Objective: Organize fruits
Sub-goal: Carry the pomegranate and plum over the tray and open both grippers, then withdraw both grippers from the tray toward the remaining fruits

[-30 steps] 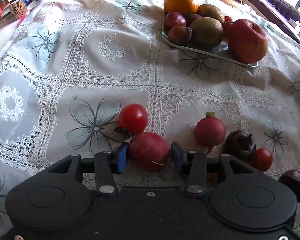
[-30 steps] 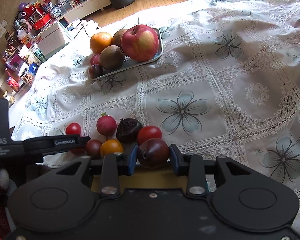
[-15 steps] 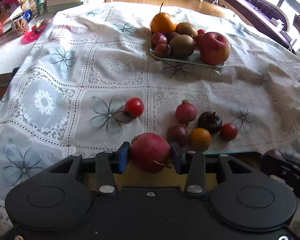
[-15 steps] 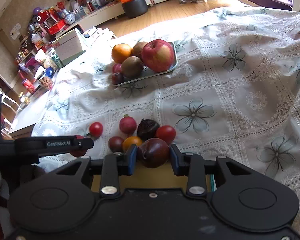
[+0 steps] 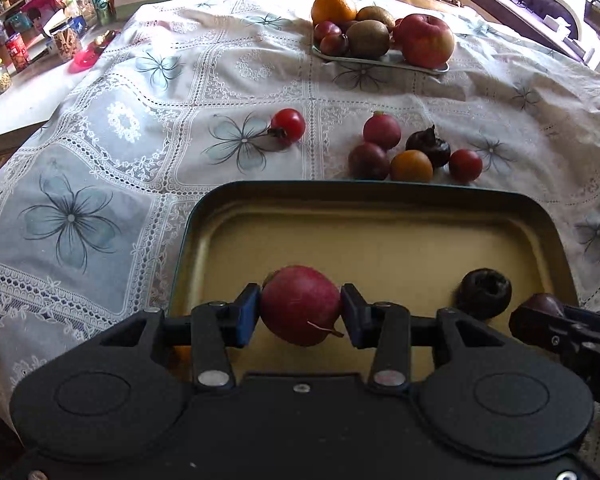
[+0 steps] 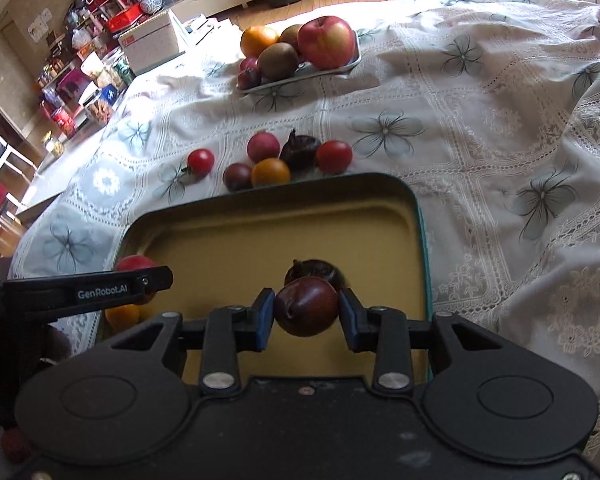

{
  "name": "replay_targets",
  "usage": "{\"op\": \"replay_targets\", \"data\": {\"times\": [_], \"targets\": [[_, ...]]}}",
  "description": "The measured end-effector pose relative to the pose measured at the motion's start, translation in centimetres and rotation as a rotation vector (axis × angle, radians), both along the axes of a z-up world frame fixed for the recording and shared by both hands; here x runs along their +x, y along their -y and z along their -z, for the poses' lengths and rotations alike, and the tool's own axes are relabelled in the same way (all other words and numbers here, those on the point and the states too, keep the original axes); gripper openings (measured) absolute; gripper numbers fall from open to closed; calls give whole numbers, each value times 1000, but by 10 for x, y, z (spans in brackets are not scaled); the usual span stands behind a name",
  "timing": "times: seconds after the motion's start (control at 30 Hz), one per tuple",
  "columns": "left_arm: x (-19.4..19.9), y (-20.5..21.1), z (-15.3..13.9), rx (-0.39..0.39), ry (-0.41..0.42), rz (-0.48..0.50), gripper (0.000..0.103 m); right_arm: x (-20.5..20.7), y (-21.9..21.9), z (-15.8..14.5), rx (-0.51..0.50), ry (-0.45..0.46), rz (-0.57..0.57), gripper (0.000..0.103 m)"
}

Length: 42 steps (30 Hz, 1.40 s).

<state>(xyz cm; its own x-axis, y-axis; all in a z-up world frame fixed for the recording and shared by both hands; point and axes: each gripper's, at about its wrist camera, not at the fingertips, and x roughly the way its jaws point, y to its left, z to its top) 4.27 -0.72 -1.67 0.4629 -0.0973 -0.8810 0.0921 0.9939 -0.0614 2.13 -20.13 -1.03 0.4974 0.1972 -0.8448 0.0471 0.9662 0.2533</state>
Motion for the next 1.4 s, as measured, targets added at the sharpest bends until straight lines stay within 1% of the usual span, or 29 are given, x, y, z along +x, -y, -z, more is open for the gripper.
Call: {"op": "replay_targets", "data": {"times": [0.17,0.3,0.4,0.47,0.63,0.87,1.4], "targets": [[0,-3,2,-7,-8,-8,51,-3,-6,1,-14,2,-15,37],[-2,0,4,18,-12,6,51,-4,-7,4,-21,-10,-16,37],[-2,-1,4,8,-15,2,51,-4,-7,4,-51,-7,-15,39],[-3,-2,2,10,-2,-6,51,-5,-7,2,-69,4,-11,39],[-4,-3,-2,4,6,-8,51,-4,-5,1,-65,7,-10,39],[-7,-4,2,-13,-27,-3,51,-5,-9,2,-58,-1,-24,39],[-12,-3,-2,7,-20,-3,51,-6,-12,4,-53,-5,-30,39]]}}
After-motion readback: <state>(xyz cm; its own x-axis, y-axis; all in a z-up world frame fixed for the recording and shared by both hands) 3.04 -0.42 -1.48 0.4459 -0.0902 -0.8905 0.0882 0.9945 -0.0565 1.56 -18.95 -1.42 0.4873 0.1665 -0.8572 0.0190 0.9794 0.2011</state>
